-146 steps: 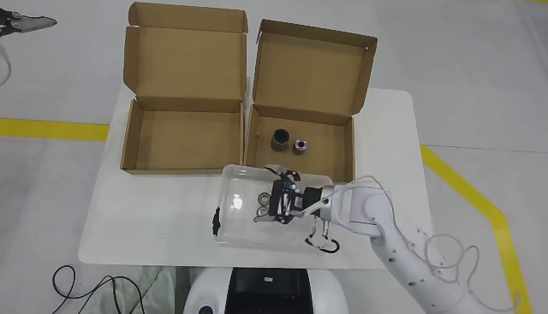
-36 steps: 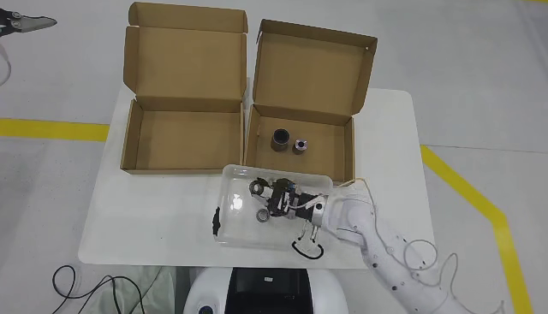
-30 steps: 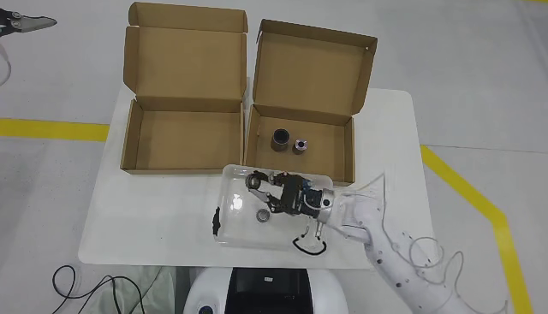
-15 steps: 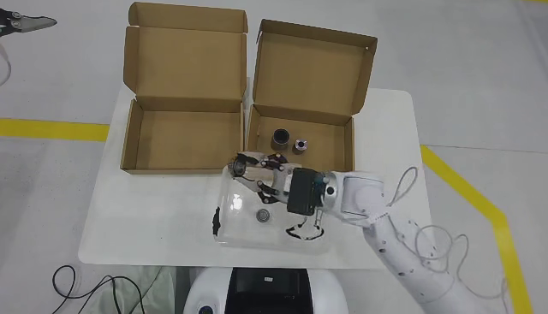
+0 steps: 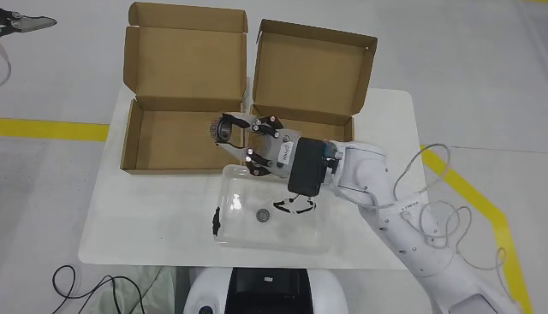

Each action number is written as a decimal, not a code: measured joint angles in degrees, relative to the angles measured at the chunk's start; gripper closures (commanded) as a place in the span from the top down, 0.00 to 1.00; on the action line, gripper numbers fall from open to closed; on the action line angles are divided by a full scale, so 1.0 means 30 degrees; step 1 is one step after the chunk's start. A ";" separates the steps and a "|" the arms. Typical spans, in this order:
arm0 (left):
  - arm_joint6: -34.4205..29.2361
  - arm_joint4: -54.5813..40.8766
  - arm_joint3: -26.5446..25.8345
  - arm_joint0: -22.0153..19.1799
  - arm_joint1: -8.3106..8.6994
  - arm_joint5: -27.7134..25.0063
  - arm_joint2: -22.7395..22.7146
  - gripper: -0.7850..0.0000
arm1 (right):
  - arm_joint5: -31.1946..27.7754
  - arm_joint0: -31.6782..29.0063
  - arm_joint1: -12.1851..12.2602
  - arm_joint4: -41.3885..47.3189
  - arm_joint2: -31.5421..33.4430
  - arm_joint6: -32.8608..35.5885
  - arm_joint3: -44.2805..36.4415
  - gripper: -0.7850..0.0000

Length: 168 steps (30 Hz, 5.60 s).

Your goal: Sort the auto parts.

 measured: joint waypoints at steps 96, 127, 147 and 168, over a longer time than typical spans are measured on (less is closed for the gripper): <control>0.0000 0.0000 0.0000 0.0000 0.0000 0.0000 0.0000 1.00 | 0.1854 0.8614 -0.9406 0.3219 -0.8815 0.8126 2.2809 0.39; 0.0000 0.0000 0.0000 0.0000 0.0000 0.0000 0.0000 1.00 | 0.0439 0.6518 -0.7721 -0.0486 -0.6608 0.6611 1.6863 0.48; 0.0000 0.0000 0.0000 0.0000 0.0000 0.0000 0.0000 1.00 | -0.4204 -0.4451 -0.2518 -0.4443 0.1783 1.1512 0.1776 0.50; 0.0000 0.0000 0.0000 0.0000 0.0000 0.0000 0.0000 1.00 | -0.5606 -0.8229 -0.0925 -0.8641 0.3250 0.9521 0.0189 0.49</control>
